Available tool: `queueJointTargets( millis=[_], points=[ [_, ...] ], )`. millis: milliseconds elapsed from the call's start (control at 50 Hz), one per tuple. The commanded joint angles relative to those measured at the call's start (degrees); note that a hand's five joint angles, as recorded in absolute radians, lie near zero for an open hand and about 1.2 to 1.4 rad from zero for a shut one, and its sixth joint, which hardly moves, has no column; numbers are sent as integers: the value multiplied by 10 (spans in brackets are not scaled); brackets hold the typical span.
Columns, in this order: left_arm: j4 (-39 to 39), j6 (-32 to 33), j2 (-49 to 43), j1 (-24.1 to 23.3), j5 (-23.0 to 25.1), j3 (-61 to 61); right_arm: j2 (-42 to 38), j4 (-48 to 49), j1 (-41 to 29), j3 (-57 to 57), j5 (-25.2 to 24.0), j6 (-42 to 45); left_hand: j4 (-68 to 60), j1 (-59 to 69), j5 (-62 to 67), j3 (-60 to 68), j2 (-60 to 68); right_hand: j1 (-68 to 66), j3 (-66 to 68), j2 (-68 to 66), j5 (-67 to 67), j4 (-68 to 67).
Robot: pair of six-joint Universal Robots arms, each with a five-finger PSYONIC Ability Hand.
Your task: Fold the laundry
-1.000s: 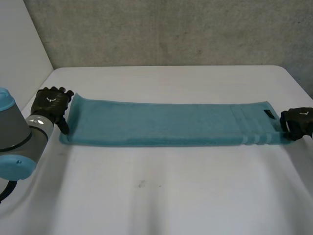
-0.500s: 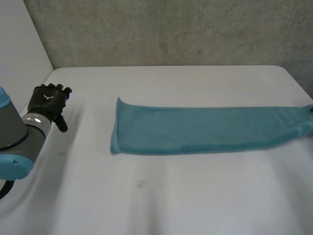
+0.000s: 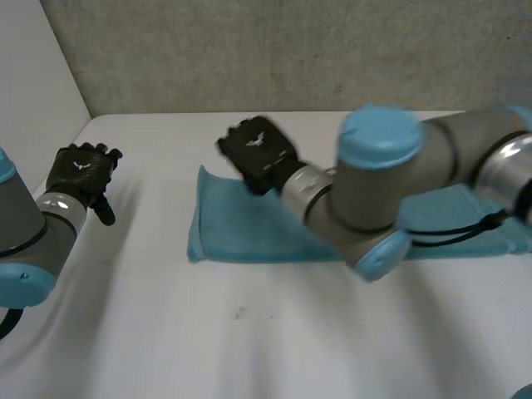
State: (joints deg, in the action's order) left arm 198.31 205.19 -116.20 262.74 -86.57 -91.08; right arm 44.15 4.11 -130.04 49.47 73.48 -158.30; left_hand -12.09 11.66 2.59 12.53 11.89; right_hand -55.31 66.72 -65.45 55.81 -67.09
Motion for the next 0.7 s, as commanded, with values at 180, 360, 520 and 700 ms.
queueJointTargets(
  millis=[180,360,520,700],
  points=[
    [4,-1,12,-7,3,-18,117,-22,224,155,113,1,4,1,-9,-8,-2,220,-334,322,-325,338],
    [4,-1,11,-7,4,-19,156,-24,379,236,43,-2,4,1,-9,-8,-2,213,-327,315,-318,331],
    [5,-1,11,-8,3,-21,157,-25,519,273,-3,19,2,2,-7,-6,0,215,-329,316,-320,333],
    [5,-1,8,-12,3,-22,150,-26,586,287,-9,105,2,2,-7,-6,0,213,-327,315,-318,331]
  ],
)
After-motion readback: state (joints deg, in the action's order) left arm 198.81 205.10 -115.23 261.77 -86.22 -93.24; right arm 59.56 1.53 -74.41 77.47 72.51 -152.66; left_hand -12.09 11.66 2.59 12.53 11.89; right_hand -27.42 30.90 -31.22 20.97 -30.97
